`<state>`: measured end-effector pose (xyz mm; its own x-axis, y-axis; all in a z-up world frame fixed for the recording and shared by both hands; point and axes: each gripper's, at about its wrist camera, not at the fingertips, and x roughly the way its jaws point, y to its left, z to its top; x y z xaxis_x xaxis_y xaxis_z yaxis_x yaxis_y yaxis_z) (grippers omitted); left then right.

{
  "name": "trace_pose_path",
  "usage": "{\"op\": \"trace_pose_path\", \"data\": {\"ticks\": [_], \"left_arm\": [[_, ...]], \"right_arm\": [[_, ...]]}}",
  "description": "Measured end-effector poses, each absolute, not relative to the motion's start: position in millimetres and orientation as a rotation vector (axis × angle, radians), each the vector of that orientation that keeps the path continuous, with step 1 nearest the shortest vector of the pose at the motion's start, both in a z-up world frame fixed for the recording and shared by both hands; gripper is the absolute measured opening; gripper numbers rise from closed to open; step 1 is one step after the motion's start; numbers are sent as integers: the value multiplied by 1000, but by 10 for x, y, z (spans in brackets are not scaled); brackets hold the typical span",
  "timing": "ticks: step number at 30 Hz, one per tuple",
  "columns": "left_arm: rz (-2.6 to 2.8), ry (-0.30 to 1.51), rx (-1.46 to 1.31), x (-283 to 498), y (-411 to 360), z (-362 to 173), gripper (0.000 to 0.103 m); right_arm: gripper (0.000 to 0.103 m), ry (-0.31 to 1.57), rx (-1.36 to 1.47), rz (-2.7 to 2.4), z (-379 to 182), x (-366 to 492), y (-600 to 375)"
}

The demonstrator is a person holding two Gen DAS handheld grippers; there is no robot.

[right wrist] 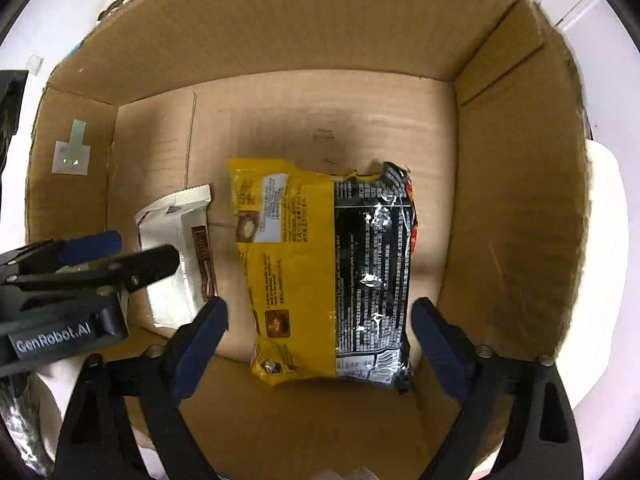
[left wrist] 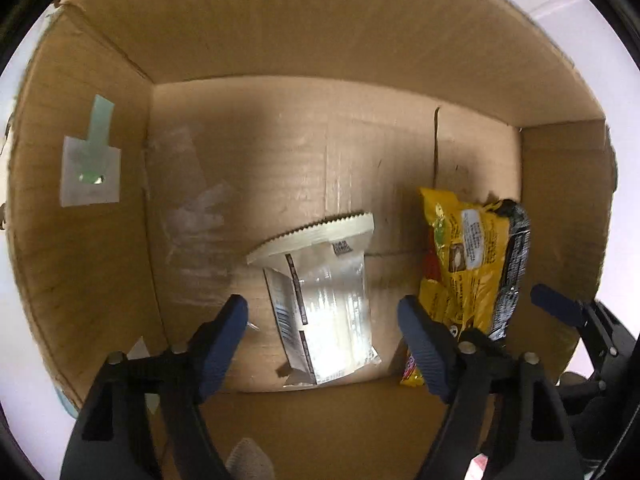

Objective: Organize snacks
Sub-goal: 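Carry both packets into the cardboard box and open both grippers, then grasp the brown packet with left gripper while right grasps orange packet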

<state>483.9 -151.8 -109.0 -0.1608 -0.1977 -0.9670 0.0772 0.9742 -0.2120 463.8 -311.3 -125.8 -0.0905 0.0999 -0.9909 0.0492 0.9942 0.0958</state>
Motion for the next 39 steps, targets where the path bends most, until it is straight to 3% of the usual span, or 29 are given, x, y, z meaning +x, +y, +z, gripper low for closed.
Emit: {"op": "trace_pose_path", "data": {"ticks": [14, 28, 39], "left_arm": [[-238, 1527, -82, 4617, -1417, -105, 80], [-137, 1146, -61, 3958, -1190, 374, 80], [-137, 1043, -80, 3344, -1092, 757, 80]], "right_arm": [[98, 1518, 84, 38, -533, 4344, -3117], [98, 1199, 69, -37, 272, 3702, -3107], [98, 1076, 136, -42, 791, 3051, -3091]]}}
